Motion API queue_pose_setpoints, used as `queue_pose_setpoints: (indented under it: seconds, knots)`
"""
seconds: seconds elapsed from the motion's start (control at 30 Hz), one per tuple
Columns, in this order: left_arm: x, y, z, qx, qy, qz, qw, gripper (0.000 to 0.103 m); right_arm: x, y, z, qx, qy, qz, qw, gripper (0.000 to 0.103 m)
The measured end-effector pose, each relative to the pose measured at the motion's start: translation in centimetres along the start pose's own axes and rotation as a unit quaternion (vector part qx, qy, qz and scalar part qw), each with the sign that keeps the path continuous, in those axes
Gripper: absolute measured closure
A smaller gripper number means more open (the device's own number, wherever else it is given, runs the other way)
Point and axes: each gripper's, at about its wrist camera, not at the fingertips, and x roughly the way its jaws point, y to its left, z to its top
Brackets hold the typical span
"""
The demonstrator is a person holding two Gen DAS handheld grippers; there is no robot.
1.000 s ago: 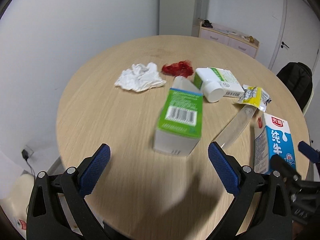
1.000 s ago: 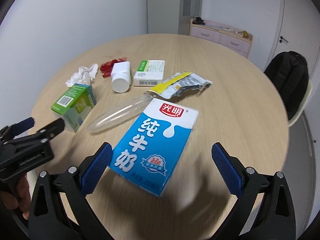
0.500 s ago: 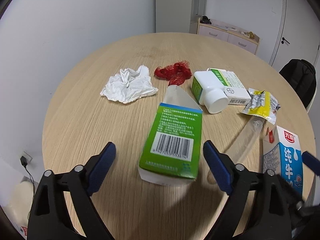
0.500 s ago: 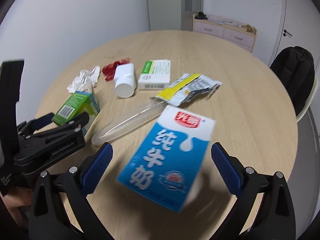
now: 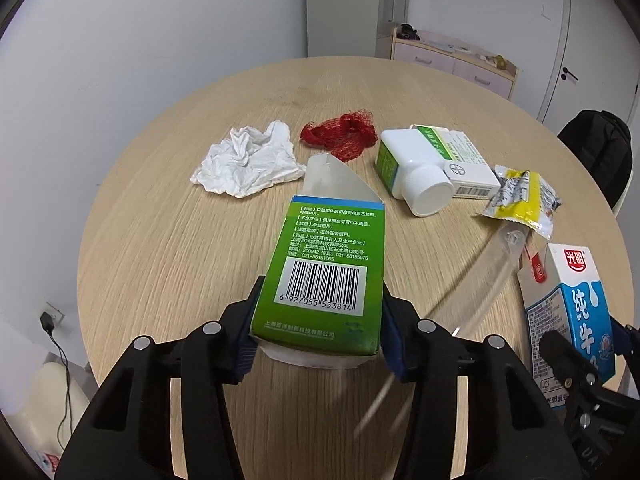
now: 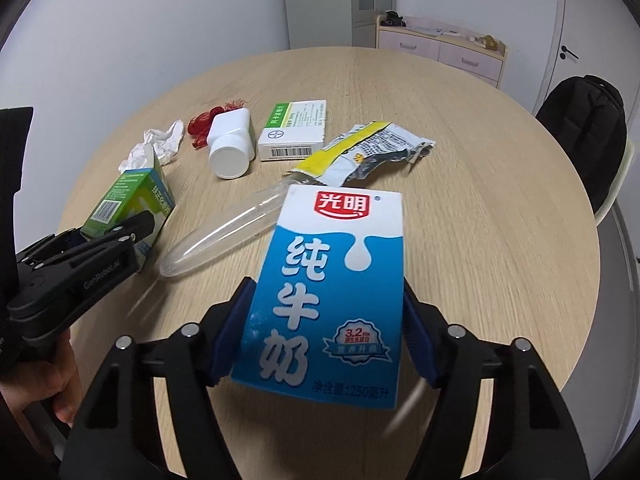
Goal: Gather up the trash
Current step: 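Lift the held box and milk carton off the table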
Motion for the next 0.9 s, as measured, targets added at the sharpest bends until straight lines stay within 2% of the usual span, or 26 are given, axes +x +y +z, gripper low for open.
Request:
queue_pose_setpoints:
  seconds: [0.2,0.4,0.9]
  knots:
    - [-0.9,-0.7,-0.7,0.001,-0.003,-0.002,1.0000,0.054,-0.4,-0.5,-0.2,-0.013,-0.003,0.002,1.000,0.043]
    - [-2.0,-1.0,-1.5,0.004,-0.011,0.001,0.9999,0.054,-0.7,-1.1,-0.3,-0.016,-0.006,0.007,1.000,0.043]
    - [-5.6,-0.3,-5.6,-0.006,-0.020,-0.006,0.9998,0.054,-3.4,-1.4,-3.0,-0.017,-0.030,0.010,0.999,0.043]
